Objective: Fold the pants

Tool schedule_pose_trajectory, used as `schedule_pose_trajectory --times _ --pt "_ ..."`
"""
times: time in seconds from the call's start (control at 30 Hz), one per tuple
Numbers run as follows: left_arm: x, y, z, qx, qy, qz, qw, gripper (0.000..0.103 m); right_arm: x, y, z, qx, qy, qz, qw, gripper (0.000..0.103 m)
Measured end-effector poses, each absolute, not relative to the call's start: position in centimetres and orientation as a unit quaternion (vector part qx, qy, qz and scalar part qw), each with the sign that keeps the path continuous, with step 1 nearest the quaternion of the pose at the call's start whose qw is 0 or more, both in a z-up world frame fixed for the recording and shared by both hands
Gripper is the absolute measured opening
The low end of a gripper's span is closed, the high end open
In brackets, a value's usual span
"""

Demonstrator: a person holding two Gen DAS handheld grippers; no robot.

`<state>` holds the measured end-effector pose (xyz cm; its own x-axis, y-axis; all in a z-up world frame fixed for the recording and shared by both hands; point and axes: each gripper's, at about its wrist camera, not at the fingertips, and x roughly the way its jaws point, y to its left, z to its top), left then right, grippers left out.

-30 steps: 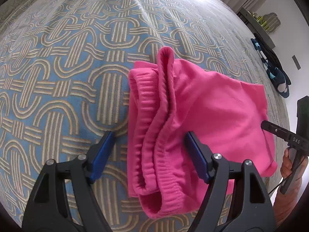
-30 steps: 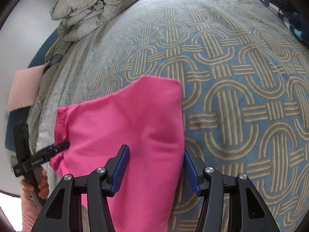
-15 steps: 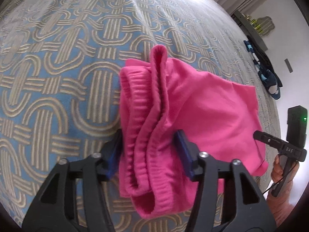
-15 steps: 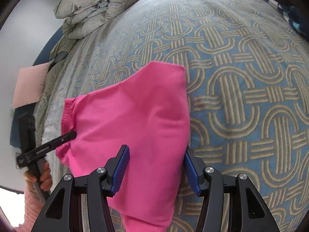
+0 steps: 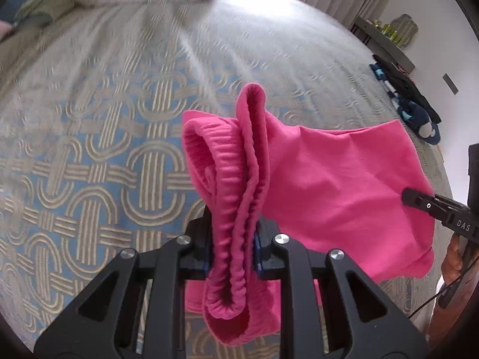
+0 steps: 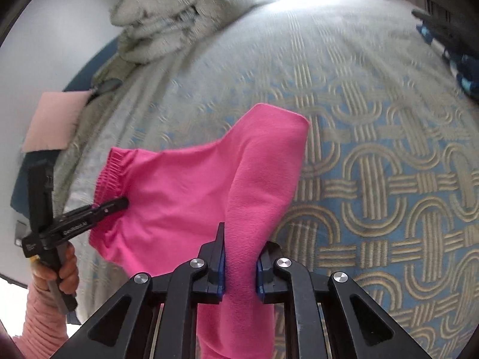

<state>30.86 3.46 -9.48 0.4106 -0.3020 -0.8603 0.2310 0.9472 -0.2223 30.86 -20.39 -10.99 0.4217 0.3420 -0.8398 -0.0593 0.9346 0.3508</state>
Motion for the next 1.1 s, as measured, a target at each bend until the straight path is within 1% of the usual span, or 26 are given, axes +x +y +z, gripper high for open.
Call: schedule_pose_trajectory --times 0.23,0.37,0.57,0.83,1.1 --pt "28.6 0.2 -6.4 -0.012 0.495 -0.185 0.849 0.022 27.5 -22.2 -7.4 0.119 0.492 0.109 0.856 0.013" --pt "26.8 -1.2 -5.2 0.000 0.486 -0.204 0.850 0.022 25.2 -24.1 -6.2 0.126 0.476 0.097 0.865 0.012" --pt "24.8 -5.5 -3.5 0.031 0.473 -0.227 0.851 0.022 21.7 -27.2 -5.2 0.138 0.457 0.078 0.875 0.012" --pt "23.1 -13.6 -1.9 0.082 0.465 -0.271 0.839 0.022 16.4 -34.0 -4.2 0.186 0.425 0.032 0.885 0.011" --pt "22.3 -24.5 -0.4 0.134 0.451 -0.341 0.814 0.022 11.5 -42.2 -3.1 0.218 0.389 -0.037 0.894 0.011"
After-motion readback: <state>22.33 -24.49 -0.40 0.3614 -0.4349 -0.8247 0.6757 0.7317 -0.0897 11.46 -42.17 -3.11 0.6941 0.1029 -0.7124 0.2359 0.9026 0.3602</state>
